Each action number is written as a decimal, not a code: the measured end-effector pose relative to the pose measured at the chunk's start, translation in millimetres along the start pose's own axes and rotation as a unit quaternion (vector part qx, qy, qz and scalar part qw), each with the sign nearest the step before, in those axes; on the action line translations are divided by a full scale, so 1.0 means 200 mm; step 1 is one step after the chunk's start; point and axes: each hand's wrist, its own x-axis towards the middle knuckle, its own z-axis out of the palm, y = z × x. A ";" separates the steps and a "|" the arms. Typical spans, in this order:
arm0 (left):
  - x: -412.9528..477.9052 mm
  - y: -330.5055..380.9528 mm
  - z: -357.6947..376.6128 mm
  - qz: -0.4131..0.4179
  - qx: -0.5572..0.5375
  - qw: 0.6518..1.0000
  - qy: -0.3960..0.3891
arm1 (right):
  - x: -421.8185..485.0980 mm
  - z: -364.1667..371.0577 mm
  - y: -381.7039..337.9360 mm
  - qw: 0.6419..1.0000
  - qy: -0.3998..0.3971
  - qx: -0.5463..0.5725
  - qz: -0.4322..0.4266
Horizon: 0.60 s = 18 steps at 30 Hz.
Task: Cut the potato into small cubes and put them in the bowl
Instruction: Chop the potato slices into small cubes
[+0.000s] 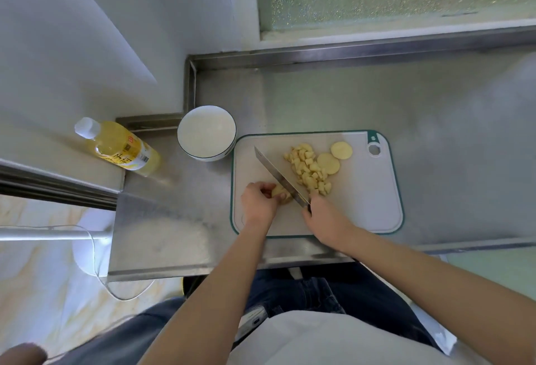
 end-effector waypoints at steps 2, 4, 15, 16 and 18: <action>-0.01 0.00 0.00 0.006 -0.001 1.000 0.001 | 0.00 -0.01 0.01 1.000 -0.004 0.028 0.002; -0.02 0.00 0.00 0.017 -0.005 1.000 0.007 | 0.01 -0.02 0.02 0.998 -0.009 0.056 0.006; -0.03 0.00 -0.03 0.018 -0.021 1.000 0.002 | -0.01 -0.10 -0.01 1.000 0.005 0.031 -0.001; -0.04 0.00 -0.04 0.014 -0.030 0.999 0.005 | -0.02 -0.10 -0.01 0.999 0.005 0.031 -0.002; -0.04 -0.01 -0.04 0.003 -0.038 0.999 0.013 | -0.03 -0.11 -0.02 1.000 0.000 0.031 -0.003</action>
